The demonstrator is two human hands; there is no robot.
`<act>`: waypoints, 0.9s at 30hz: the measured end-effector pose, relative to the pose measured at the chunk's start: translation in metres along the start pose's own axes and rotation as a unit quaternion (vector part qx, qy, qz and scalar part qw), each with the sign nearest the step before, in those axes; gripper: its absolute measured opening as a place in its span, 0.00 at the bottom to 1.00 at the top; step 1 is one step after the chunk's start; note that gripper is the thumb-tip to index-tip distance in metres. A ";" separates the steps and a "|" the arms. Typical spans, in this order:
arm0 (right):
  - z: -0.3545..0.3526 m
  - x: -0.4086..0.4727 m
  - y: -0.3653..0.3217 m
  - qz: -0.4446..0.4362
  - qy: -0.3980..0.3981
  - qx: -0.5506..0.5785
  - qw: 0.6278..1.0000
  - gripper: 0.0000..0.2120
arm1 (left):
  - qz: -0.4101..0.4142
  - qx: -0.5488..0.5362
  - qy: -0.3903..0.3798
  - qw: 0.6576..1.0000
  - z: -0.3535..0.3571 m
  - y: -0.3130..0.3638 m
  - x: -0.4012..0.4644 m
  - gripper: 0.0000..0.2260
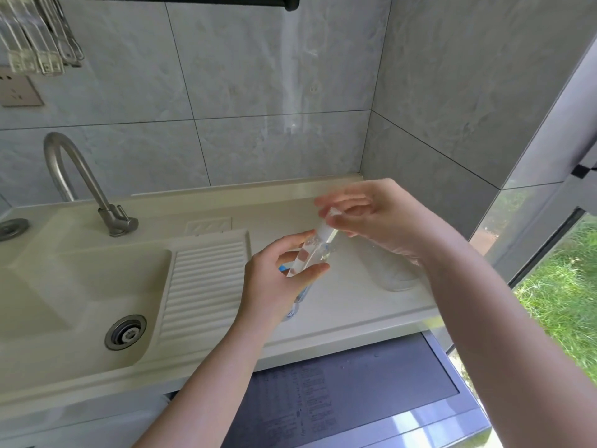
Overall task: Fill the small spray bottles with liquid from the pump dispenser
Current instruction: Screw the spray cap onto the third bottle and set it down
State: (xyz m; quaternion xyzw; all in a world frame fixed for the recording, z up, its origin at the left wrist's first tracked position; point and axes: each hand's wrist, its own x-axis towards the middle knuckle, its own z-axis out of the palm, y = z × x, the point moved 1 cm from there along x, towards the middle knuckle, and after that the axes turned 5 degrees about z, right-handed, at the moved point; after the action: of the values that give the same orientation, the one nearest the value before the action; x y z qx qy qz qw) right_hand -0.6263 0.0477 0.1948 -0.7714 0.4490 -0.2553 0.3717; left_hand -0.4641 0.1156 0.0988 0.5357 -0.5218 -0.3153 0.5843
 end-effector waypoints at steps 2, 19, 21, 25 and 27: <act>0.007 -0.001 -0.004 0.006 0.099 -0.099 0.990 0.12 | 0.003 0.002 -0.002 1.000 0.000 0.000 -0.001 0.21; 0.008 -0.013 0.000 0.064 0.215 -0.268 0.937 0.34 | 0.021 0.039 0.012 0.999 0.004 0.002 -0.003 0.21; 0.003 -0.014 0.003 0.059 0.141 -0.154 0.976 0.28 | 0.022 0.040 0.018 0.999 0.004 0.001 -0.004 0.21; -0.004 -0.015 0.010 0.012 0.002 0.039 0.999 0.12 | 0.018 0.045 0.022 0.999 0.004 0.000 -0.006 0.21; 0.001 -0.014 0.010 0.006 0.074 -0.027 0.997 0.02 | 0.021 0.046 0.023 0.998 0.006 -0.001 -0.006 0.21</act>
State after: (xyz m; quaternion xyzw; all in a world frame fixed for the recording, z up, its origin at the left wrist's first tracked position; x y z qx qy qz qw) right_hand -0.6369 0.0570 0.1855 -0.7576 0.4866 -0.2972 0.3177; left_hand -0.4709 0.1197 0.0957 0.5582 -0.5333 -0.2664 0.5770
